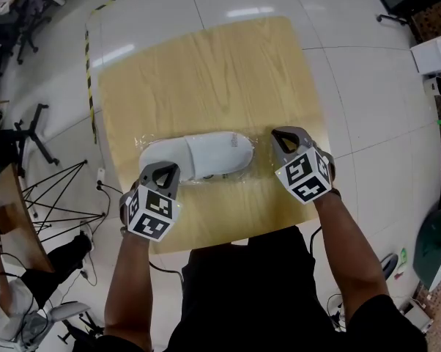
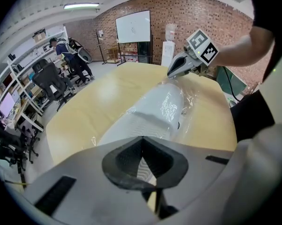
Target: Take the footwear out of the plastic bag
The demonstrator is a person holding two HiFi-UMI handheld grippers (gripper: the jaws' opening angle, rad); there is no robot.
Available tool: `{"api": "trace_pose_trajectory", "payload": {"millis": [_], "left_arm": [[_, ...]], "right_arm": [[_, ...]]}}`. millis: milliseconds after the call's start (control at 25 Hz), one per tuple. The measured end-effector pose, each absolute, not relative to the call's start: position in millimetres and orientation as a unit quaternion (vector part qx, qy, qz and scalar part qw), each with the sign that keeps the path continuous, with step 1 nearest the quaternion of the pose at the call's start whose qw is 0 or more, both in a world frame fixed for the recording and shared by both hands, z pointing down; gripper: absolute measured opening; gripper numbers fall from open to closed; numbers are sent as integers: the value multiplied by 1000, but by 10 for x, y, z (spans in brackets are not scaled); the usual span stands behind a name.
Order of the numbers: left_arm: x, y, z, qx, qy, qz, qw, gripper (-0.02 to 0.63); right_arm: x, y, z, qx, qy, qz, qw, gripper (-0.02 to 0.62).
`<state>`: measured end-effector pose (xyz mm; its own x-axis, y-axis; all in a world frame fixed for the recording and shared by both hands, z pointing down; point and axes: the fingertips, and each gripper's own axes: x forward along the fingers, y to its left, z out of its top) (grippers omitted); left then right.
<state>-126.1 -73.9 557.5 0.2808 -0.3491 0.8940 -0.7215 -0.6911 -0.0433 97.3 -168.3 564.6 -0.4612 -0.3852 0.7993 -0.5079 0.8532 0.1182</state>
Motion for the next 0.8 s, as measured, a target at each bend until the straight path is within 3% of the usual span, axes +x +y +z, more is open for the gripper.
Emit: {"api": "trace_pose_trajectory", "payload": {"millis": [160, 280, 440, 600, 800], "left_arm": [[-1216, -726, 5443, 781, -353, 486, 174, 8], [-1012, -881, 5197, 811, -342, 457, 132, 16], [-626, -1116, 5204, 845, -272, 456, 62, 107], [-298, -1101, 5412, 862, -165, 479, 15, 89], [-218, -1049, 5563, 858, -120, 499, 11, 66]], "right_arm": [[986, -1378, 5411, 265, -869, 123, 399, 3], [909, -1111, 5357, 243, -874, 124, 402, 14], [757, -883, 5514, 204, -866, 115, 442, 67], [704, -749, 5692, 183, -856, 104, 471, 67], [785, -676, 5742, 175, -852, 107, 482, 64]]}}
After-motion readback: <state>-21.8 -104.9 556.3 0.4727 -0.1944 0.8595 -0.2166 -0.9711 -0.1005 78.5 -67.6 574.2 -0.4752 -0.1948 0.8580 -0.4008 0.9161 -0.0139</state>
